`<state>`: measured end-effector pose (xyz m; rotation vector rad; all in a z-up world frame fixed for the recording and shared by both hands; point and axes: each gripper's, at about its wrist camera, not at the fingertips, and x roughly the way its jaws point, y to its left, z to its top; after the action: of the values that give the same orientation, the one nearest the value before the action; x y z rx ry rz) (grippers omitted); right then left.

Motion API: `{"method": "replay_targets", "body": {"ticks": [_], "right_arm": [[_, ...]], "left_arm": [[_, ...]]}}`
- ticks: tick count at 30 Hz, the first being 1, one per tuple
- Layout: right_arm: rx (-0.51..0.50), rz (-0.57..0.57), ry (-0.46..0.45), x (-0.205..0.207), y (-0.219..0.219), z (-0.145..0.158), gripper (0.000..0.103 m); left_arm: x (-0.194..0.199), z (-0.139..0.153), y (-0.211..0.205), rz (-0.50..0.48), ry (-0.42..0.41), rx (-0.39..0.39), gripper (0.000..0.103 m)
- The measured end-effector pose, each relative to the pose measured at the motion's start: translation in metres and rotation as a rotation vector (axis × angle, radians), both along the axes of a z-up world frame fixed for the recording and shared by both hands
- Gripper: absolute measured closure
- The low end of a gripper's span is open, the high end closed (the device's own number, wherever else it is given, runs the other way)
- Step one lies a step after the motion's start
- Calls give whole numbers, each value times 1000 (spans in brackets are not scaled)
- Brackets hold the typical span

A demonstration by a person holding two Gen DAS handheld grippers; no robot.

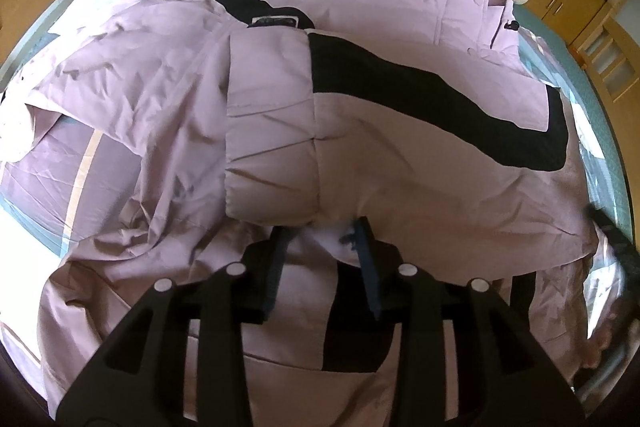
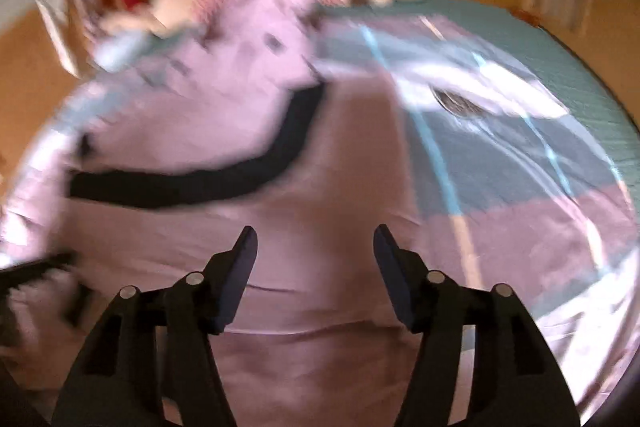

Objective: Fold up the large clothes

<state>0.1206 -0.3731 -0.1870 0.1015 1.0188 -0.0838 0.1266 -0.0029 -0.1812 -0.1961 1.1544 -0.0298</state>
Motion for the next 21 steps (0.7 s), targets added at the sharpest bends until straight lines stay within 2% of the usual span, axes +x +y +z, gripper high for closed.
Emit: {"method": "replay_targets", "body": {"ticks": [1,2,7,13,21], "right_arm": [[29,-17,44,3,-5,-13,41],[35,-24,46,3,-7,-17,41],[-51,-5,46,0,4,-18,38],[-52,3,48,2,7,-19,31],[-67,20,50,1,12,-21,23]], "left_arm": [[-1,2,1,6,-10,-3,67],[-2,5,2,12,-19,-5,68],[-7,20,-1,5,-81,30,68],[-4,10,0,9,-40,31,67],[-3,8,1,14,-37,32,65]]}}
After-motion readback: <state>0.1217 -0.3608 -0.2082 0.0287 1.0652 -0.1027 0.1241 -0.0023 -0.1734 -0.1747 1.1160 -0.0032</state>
